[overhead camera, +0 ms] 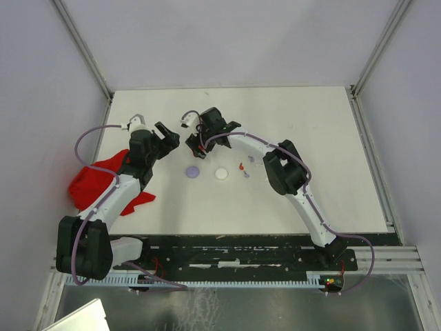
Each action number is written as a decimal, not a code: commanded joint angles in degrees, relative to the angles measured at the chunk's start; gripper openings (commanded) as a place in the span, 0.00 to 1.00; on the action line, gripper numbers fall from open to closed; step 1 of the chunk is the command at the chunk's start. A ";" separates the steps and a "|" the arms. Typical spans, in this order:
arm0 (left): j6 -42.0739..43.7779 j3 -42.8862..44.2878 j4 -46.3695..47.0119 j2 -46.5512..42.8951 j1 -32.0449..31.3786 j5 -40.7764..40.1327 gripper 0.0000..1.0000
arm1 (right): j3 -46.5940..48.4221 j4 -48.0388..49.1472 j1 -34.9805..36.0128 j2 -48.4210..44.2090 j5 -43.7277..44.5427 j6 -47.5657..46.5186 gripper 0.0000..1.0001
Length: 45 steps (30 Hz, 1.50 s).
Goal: Insert the wireless bluetooth earbuds into the charging case
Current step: Pick up the charging case at the center of the board.
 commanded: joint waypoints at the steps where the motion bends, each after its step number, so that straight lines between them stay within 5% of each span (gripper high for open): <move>1: -0.58 1.35 1.12 -1.47 -0.02 0.14 0.90 | 4.15 -0.92 0.61 1.16 1.38 -1.33 0.76; 11: -0.50 0.97 0.94 -1.98 0.12 -0.04 0.90 | 5.19 -1.26 0.76 1.78 3.45 -0.69 0.66; 23: -0.63 0.78 0.94 -2.09 0.15 -0.13 0.90 | 4.68 -0.29 0.78 1.36 4.06 -0.54 0.31; 32: -2.19 0.97 2.85 -0.66 0.15 0.98 0.90 | -12.17 16.18 0.25 -9.48 3.50 2.78 0.25; 45: -9.22 -0.41 18.60 6.11 0.00 13.86 0.84 | -29.26 22.31 -4.94 -28.93 -2.30 12.63 0.23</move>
